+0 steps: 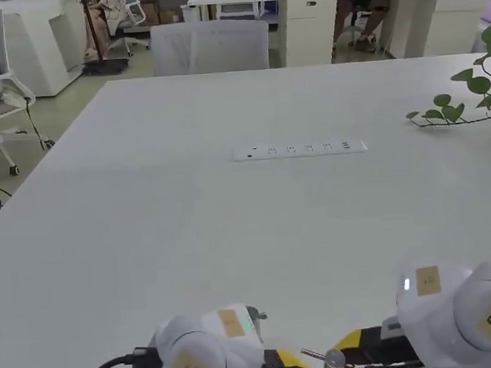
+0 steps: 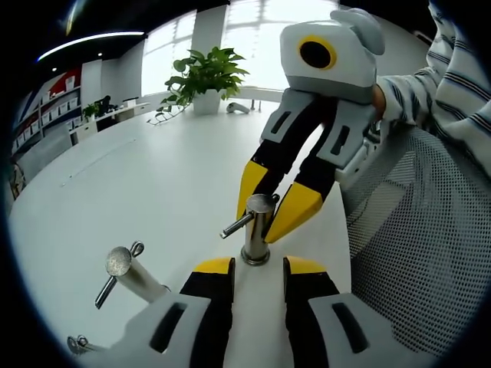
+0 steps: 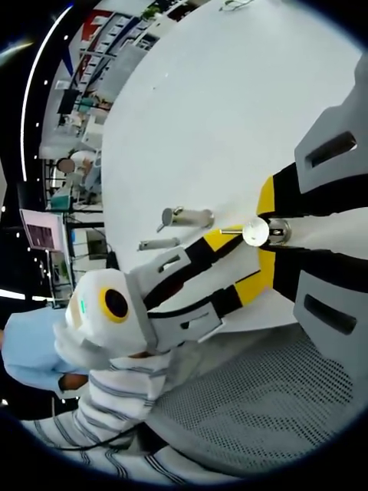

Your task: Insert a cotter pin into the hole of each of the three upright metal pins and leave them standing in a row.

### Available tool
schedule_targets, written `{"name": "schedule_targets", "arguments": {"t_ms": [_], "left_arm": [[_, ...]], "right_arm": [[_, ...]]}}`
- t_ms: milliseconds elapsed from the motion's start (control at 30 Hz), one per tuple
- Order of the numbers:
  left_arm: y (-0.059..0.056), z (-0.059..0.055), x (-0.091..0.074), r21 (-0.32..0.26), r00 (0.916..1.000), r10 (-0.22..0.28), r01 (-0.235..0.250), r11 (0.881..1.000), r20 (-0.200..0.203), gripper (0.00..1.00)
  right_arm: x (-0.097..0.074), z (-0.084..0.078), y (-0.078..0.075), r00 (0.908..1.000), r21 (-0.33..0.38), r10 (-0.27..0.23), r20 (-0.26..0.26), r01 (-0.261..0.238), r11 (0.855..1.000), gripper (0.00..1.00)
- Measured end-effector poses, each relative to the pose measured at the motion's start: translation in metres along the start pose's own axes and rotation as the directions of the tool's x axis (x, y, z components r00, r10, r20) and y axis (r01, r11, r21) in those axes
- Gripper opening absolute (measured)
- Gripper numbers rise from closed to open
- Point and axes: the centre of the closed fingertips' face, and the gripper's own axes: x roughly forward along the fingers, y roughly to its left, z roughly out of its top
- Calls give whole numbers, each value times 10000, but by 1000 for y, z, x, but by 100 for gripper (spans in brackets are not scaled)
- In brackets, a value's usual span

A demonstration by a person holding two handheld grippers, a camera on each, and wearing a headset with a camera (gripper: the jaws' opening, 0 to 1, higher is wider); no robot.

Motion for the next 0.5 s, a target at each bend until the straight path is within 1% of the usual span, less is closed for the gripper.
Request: {"name": "schedule_targets", "arguments": {"t_ms": [67, 100, 167, 333, 500], "left_arm": [[-1, 0, -3, 8, 10000, -37, 37, 10000, -28, 27], [-3, 2, -5, -322, 9999, -130, 133, 9994, 107, 27], [-5, 7, -9, -425, 9992, -245, 259, 9988, 320, 27], [-9, 9, -18, -278, 9991, -337, 345, 9990, 271, 30], [-13, 4, -27, -276, 9990, -408, 413, 9988, 207, 38]], "right_arm": [[0, 0, 0, 10000, 5, 23, -6, -23, 10000, 15], [0, 0, 0, 10000, 22, 32, -15, -32, 10000, 15], [0, 0, 0, 10000, 21, 43, -46, -43, 10000, 15], [0, 0, 0, 9999, 53, 51, -142, -51, 10000, 14], [1, 0, 0, 9998, -65, 66, -173, -67, 10000, 14]]}}
